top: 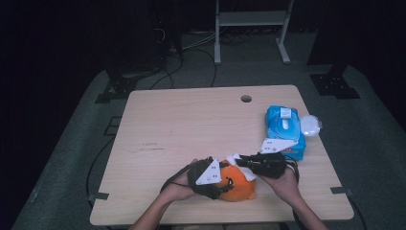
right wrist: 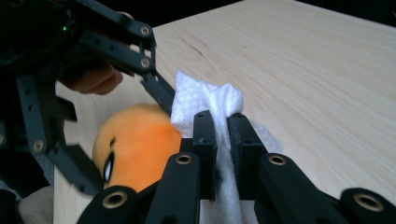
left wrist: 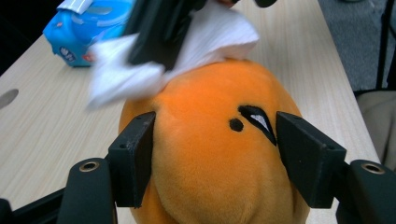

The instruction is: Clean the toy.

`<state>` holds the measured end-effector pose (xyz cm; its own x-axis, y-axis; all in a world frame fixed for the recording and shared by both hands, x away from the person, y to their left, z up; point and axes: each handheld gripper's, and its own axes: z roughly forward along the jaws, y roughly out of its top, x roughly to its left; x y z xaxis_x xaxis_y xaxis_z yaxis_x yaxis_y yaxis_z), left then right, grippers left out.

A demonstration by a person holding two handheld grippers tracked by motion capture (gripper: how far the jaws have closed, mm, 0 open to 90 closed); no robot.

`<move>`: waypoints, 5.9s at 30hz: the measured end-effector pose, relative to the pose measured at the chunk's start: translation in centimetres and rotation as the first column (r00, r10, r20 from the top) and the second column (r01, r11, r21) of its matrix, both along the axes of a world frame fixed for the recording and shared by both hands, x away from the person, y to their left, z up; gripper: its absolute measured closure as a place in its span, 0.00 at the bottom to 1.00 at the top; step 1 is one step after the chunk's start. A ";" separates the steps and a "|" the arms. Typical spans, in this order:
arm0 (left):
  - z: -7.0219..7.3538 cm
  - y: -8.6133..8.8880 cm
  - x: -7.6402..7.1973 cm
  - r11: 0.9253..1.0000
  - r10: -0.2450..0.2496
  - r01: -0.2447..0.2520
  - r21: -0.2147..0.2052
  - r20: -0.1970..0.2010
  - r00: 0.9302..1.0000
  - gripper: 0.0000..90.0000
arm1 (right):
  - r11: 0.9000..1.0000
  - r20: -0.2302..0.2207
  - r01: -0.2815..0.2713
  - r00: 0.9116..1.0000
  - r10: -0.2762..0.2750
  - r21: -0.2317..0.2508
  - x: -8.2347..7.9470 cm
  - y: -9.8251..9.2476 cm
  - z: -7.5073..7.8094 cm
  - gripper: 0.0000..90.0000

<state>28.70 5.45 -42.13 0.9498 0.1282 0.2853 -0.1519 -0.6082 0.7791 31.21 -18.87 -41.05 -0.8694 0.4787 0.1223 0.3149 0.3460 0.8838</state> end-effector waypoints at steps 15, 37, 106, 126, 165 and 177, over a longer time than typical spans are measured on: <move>-1.4 2.6 2.6 0.992 0.081 -0.097 -0.074 -0.194 0.978 0.36 | 0.996 -0.081 0.092 0.992 -0.092 -0.008 1.1 -3.6 -1.9 0.91; -1.2 2.9 4.1 0.972 0.131 -0.184 -0.149 -0.308 0.942 0.17 | 0.999 -0.067 0.044 0.997 -0.043 0.014 0.6 -2.0 -1.5 0.91; -0.3 -0.5 3.0 0.956 0.162 -0.215 -0.197 -0.255 0.953 0.29 | 1.000 0.058 -0.020 0.998 0.018 0.019 -1.4 0.6 1.0 0.91; -1.1 0.3 3.0 0.955 0.132 -0.216 -0.205 -0.360 0.924 0.23 | 1.000 0.019 0.001 1.000 -0.001 -0.012 -1.2 -0.7 0.1 0.91; -0.3 -0.7 0.8 0.992 0.062 -0.078 -0.101 -0.150 0.987 0.34 | 0.999 -0.006 0.051 0.999 -0.051 -0.013 -0.1 -2.4 0.4 0.91; -1.4 1.0 2.5 0.991 0.088 -0.111 -0.080 -0.248 0.965 0.27 | 0.999 0.022 -0.016 1.000 0.017 -0.034 -1.7 -0.1 0.6 0.90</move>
